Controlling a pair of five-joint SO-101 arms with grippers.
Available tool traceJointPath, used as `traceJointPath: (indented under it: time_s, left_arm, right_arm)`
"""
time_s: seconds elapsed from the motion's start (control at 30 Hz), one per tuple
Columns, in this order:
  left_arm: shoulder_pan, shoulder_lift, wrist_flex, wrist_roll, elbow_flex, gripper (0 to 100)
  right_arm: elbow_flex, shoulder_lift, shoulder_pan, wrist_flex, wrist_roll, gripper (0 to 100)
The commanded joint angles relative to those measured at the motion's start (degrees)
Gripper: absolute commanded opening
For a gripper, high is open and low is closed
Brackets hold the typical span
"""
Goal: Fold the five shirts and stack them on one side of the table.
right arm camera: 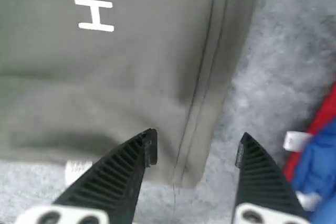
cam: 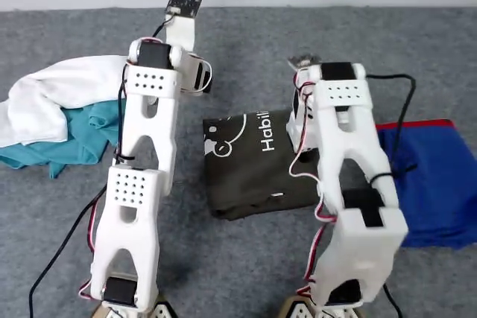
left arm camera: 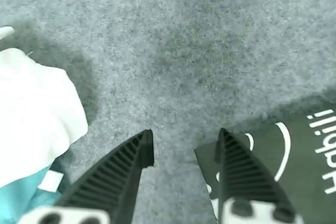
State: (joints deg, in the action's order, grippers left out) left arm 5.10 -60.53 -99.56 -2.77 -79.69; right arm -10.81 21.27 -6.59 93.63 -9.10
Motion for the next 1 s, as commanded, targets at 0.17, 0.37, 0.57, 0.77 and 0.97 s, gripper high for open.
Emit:
traceJointPath:
  time_s: [0.17, 0.37, 0.57, 0.77, 0.97]
  left_arm:
    - [0.62, 9.93, -1.14, 0.0, 7.34, 20]
    - [0.62, 10.29, -1.14, 0.09, 8.31, 20]
    - [0.62, 10.11, -1.14, 0.09, 8.57, 20]
    - [0.62, 10.11, -1.14, 0.09, 9.54, 20]
    - [0.62, 10.11, -1.14, 0.09, 9.54, 20]
  right_arm:
    - [-0.26, 11.74, -0.57, -8.57, 0.7, 25.6]
    - [-0.26, 17.45, -4.62, -10.86, 0.09, 21.0]
    - [-1.32, 19.21, -6.2, -10.42, -5.45, 0.3]
    - [-4.66, 18.77, -6.02, -10.24, -6.42, 0.6]
    - [-17.76, 16.48, -2.15, -9.98, 0.88, 0.9]
